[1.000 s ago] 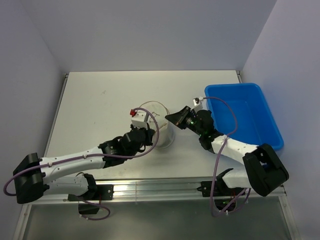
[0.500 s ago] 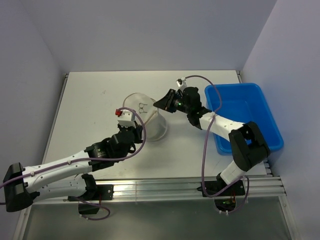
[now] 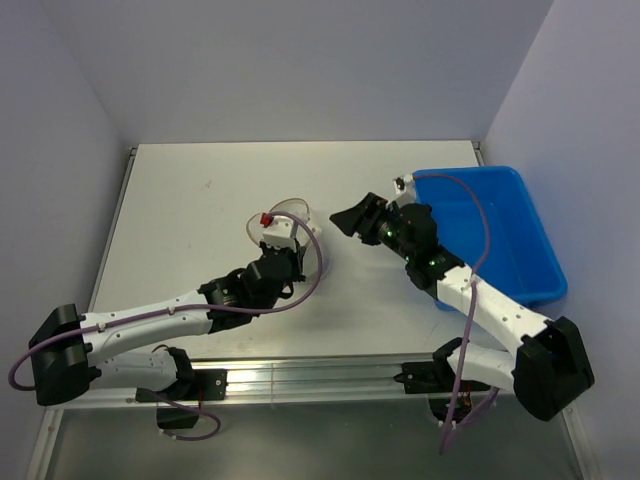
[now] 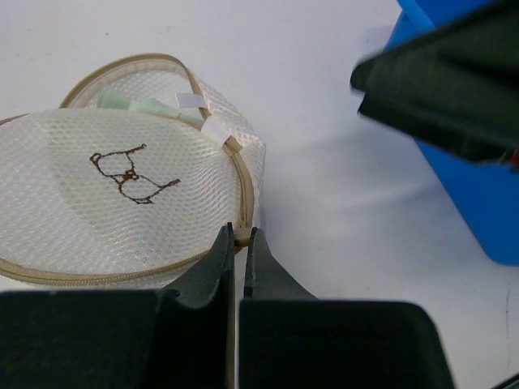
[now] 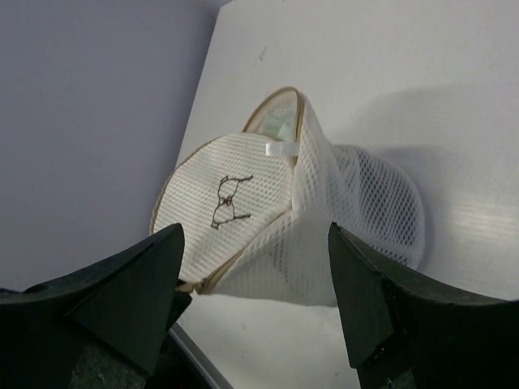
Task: Place the bra in the laundry bag and zip it closed
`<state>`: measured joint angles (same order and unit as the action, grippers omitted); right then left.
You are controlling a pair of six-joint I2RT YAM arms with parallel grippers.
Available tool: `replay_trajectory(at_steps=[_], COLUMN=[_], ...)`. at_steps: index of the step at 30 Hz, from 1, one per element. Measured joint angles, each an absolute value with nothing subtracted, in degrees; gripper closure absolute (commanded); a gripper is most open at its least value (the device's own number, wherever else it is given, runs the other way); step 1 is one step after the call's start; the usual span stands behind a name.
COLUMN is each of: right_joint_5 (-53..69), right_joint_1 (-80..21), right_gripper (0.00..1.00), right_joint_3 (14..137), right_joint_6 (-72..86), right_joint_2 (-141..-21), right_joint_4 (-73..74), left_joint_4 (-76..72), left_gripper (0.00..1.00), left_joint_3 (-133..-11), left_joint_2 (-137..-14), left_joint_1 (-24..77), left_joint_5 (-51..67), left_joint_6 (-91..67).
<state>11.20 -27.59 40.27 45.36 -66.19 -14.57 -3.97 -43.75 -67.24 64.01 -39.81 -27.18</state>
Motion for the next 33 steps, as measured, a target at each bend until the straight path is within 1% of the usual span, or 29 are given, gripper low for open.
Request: replay_trajectory(at_steps=[2, 5, 8, 9, 10, 12, 13, 16, 18, 19, 21, 22, 24, 25, 27, 28, 33], right_joint_5=[9.5, 6.6, 3.6, 2.5, 2.0, 1.0, 0.6, -0.2, -0.4, -0.5, -0.7, -0.7, -0.9, -1.0, -1.3, -1.4, -1.8], right_joint_1=[-29.6, -33.2, -36.7, -37.6, -38.6, -39.7, -40.0, -40.2, -40.2, -40.2, -40.2, -40.2, -40.2, -40.2, -40.3, -40.2, -40.2], right_gripper=[0.20, 0.16, 0.16, 0.18, 0.22, 0.25, 0.31, 0.39, 0.41, 0.47, 0.52, 0.65, 0.79, 0.89, 0.97, 1.00, 1.00], right_joint_3=[36.8, 34.0, 33.2, 33.2, 33.2, 33.5, 33.5, 33.6, 33.8, 33.8, 33.9, 34.0, 34.5, 34.8, 35.2, 35.4, 36.4], right_joint_6=[47.1, 49.7, 52.9, 53.8, 54.3, 55.5, 56.2, 57.6, 58.2, 58.5, 58.9, 59.2, 59.2, 59.3, 59.3, 59.2, 58.0], right_joint_2=[-63.0, -61.6, -61.6, -61.9, -62.3, -63.8, -64.8, -67.4, -69.1, -69.6, -70.3, -70.6, -71.0, -71.2, -71.2, -71.3, -71.9], right_joint_4=[-14.9, -14.6, -15.4, -15.9, -16.5, -17.4, -17.9, -18.4, -18.4, -18.4, -18.4, -18.4, -18.3, -18.4, -18.4, -18.5, -18.6], left_joint_4=[-5.2, -6.8, -8.4, -8.8, -9.0, -10.0, -10.3, -11.2, -11.7, -12.0, -12.8, -13.0, -13.2, -13.4, -13.8, -13.9, -13.4], left_gripper=[1.00, 1.00, 1.00, 1.00, 1.00, 1.00, 1.00, 1.00, 1.00, 1.00, 1.00, 1.00, 1.00, 1.00, 1.00, 1.00, 1.00], left_joint_3=[-43.7, -43.5, -42.6, -42.3, -42.0, -41.4, -41.1, -40.5, -40.1, -40.0, -39.5, -39.2, -38.6, -38.3, -37.7, -37.5, -35.7], left_joint_2=[-67.2, -67.2, -66.7, -66.5, -66.3, -66.2, -66.1, -66.1, -66.1, -66.1, -66.1, -66.1, -65.8, -65.6, -65.0, -64.6, -61.9], left_joint_1=[64.0, 64.0, 64.0, 64.0, 64.0, 64.0, 64.0, 64.0, 64.0, 64.0, 64.0, 64.0, 64.0, 64.0, 64.0, 64.0, 64.0], left_joint_5=[-39.5, -38.8, -37.7, -37.4, -37.2, -36.7, -36.3, -35.6, -35.2, -35.1, -34.7, -34.6, -34.3, -34.1, -33.8, -33.8, -33.8], left_joint_6=[-27.2, -27.3, -27.7, -27.8, -27.9, -28.0, -28.1, -28.2, -28.2, -28.2, -28.2, -28.2, -28.2, -28.2, -28.1, -28.1, -28.4])
